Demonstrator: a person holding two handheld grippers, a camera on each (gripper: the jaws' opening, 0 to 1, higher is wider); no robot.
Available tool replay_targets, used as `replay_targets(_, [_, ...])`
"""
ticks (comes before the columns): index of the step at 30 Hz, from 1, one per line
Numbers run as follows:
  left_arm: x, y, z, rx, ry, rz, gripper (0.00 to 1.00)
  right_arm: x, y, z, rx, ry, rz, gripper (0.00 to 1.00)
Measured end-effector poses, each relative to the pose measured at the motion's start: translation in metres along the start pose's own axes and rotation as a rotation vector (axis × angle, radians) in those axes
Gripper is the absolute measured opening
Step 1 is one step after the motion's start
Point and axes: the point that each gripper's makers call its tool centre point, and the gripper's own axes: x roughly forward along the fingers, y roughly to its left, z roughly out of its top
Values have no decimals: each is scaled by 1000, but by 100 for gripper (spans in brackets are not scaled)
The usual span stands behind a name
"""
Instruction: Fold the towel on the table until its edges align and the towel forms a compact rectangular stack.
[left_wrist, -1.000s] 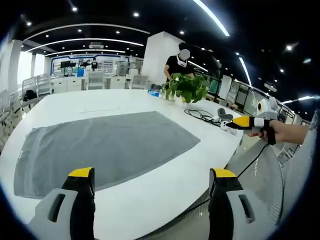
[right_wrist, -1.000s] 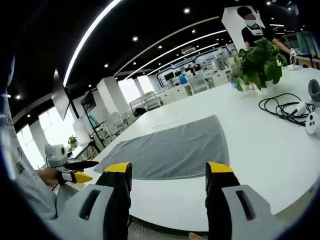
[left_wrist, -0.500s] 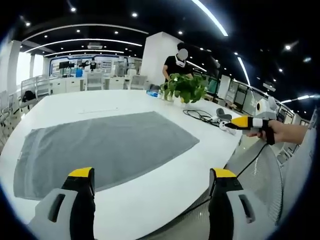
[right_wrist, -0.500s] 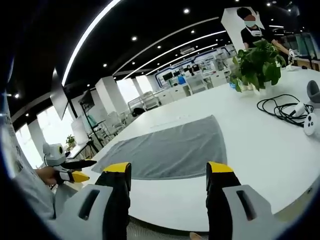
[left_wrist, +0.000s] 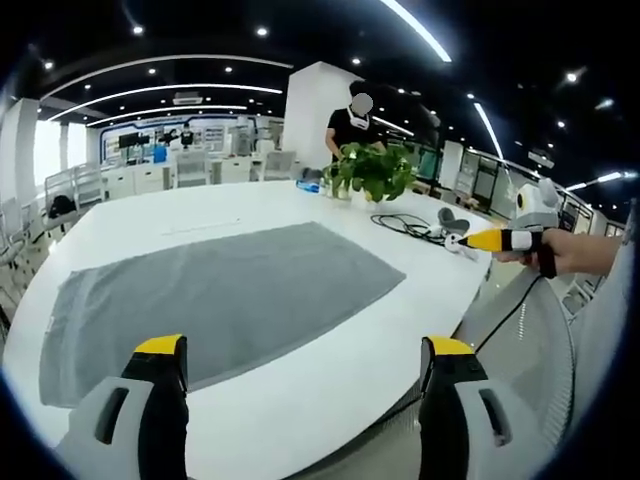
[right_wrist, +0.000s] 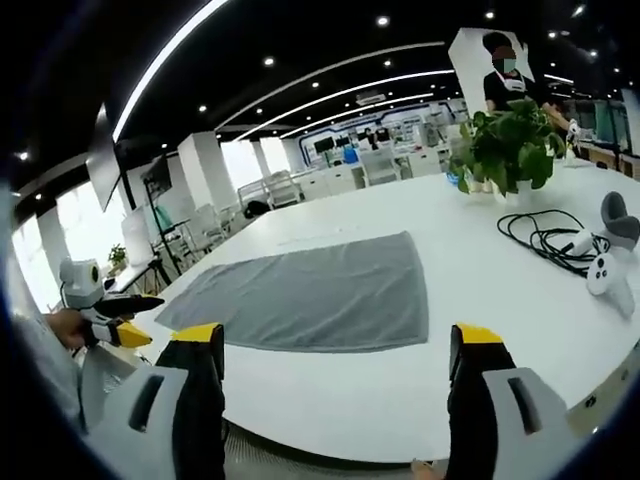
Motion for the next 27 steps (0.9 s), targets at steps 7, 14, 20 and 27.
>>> replay_targets(7, [1, -2, -2, 2, 6, -14, 99, -1, -3, 0, 2, -5, -12, 99])
replay_targets(14, [2, -1, -3, -24, 7, -15, 99, -2, -4, 0, 12, -5, -12, 97])
replay_targets(20, [2, 1, -3, -35, 8, -10, 99, -2, -4, 0, 22, -4, -9, 95])
replay_targets(27, [2, 1, -2, -35, 13, -5, 99, -2, -4, 0, 34, -1, -8, 95])
